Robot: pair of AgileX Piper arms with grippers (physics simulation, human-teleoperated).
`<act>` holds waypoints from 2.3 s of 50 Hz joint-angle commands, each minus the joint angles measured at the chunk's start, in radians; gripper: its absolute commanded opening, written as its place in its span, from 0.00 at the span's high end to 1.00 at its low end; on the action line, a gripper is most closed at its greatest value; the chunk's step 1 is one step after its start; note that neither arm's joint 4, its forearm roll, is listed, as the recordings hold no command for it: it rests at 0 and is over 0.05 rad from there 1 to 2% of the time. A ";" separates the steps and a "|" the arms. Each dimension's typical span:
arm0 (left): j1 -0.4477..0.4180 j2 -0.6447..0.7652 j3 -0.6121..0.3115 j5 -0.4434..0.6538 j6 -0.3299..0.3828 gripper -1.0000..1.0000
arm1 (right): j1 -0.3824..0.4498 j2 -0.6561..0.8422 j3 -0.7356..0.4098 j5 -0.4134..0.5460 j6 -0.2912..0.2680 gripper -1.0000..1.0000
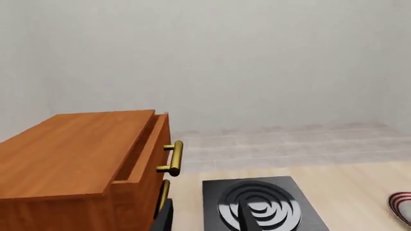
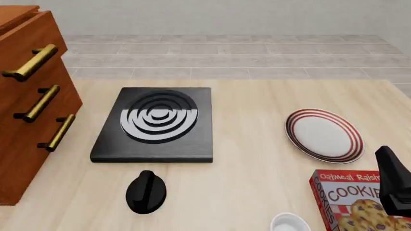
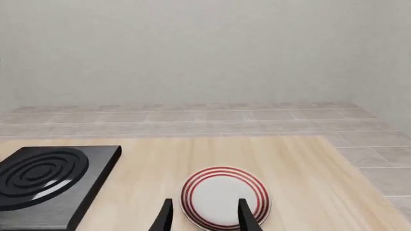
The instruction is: Pick the akita bowl in the top layer of the wooden cabinet and place it on the plate.
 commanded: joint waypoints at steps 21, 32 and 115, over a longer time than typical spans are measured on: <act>-0.030 0.185 -0.265 0.061 0.024 0.00 | 0.002 -0.003 0.000 0.008 0.001 0.00; -0.042 0.270 -0.361 0.114 0.019 0.00 | -0.008 -0.004 -0.002 0.012 0.003 0.00; -0.023 0.683 -0.787 0.596 0.114 0.00 | -0.007 -0.001 -0.010 0.001 0.025 0.00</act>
